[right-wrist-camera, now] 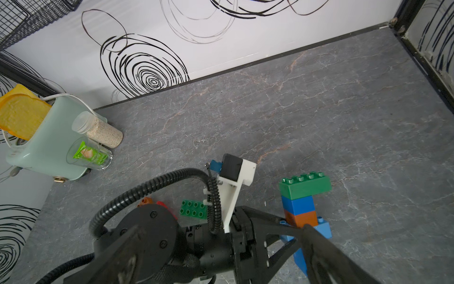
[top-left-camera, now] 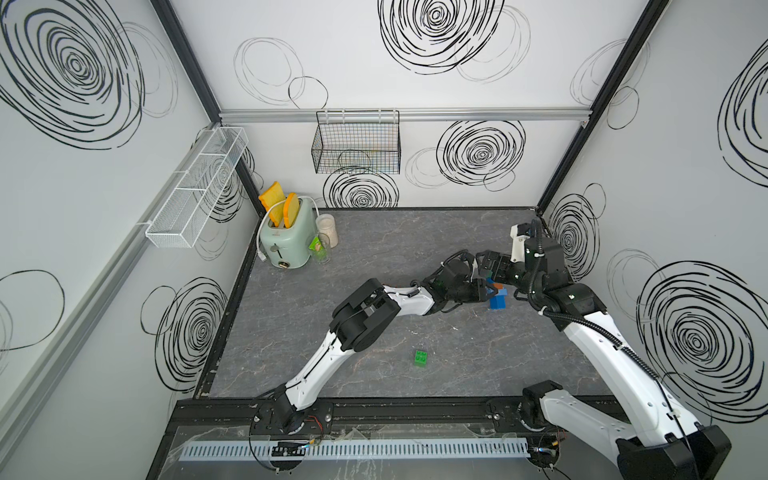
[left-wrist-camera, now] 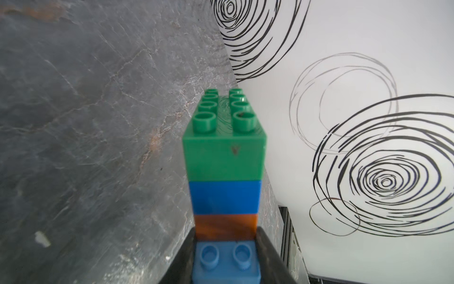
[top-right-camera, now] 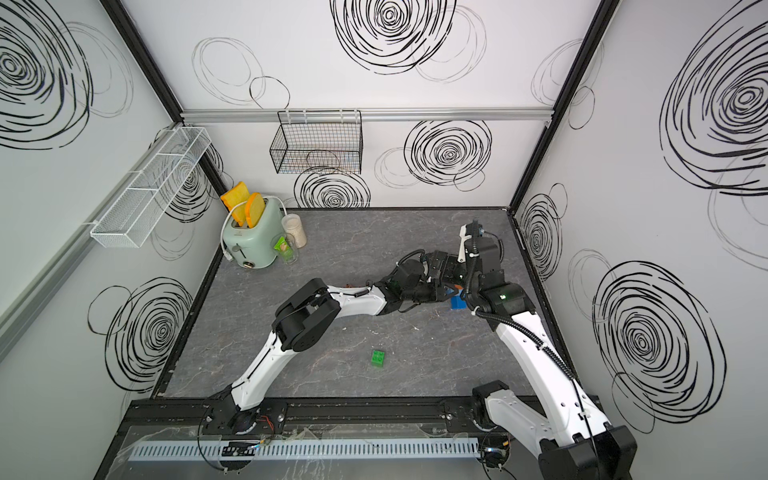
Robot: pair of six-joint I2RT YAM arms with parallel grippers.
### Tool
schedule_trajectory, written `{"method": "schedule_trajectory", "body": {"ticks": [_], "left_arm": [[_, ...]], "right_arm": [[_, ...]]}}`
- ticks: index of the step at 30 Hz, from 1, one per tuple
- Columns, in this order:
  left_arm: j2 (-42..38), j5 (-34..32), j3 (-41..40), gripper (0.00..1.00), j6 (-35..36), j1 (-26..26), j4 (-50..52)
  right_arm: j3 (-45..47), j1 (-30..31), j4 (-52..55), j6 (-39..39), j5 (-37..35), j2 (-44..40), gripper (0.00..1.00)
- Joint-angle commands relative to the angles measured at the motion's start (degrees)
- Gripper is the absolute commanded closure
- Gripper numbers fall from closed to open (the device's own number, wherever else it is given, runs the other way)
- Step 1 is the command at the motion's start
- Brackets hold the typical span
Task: Assemble the letter f with lego
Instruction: Place the lego brick at the center of the board.
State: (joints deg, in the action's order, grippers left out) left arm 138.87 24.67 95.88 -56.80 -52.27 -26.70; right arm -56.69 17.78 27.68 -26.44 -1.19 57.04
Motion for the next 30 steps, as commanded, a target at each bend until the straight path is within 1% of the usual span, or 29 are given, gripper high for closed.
{"method": "schedule_trajectory", "body": {"ticks": [1, 5, 11, 15, 17, 24, 27, 30], "left_arm": [[2.61, -1.12, 4.47, 0.73, -4.14, -0.54, -1.5], [4.77, -2.45, 6.48, 0.72, -5.99, -0.55, 0.08], [6.14, -4.0, 8.27, 0.68, -6.73, -0.75, 3.01], [6.15, -5.22, 7.94, 0.62, -6.97, -0.47, 4.81], [6.15, -5.5, 7.68, 0.57, -7.06, -0.39, 5.33], [5.65, -6.53, 6.81, 0.48, -6.32, 0.14, 6.64], [4.23, -7.26, 5.92, 0.41, -4.74, 0.5, 6.89], [1.88, -8.1, 5.84, 0.37, -1.12, 0.9, 8.99]], "right_arm": [[0.82, -0.27, -1.25, -0.59, 0.93, -0.57, 0.01], [1.47, -0.32, -1.56, -0.26, 1.19, -0.81, 0.01], [2.3, -0.38, -2.13, -0.19, 2.4, 0.45, 0.01], [2.19, -0.54, -2.29, -0.17, 2.93, 0.95, 0.01], [2.18, -0.62, -2.46, -0.11, 3.15, 1.06, 0.01], [2.79, -0.62, -2.96, -0.08, 3.59, 1.53, 0.01], [2.89, -0.58, -3.15, -0.02, 3.6, 1.65, 0.01], [2.8, -0.57, -3.17, 0.11, 3.32, 2.02, 0.01]]}}
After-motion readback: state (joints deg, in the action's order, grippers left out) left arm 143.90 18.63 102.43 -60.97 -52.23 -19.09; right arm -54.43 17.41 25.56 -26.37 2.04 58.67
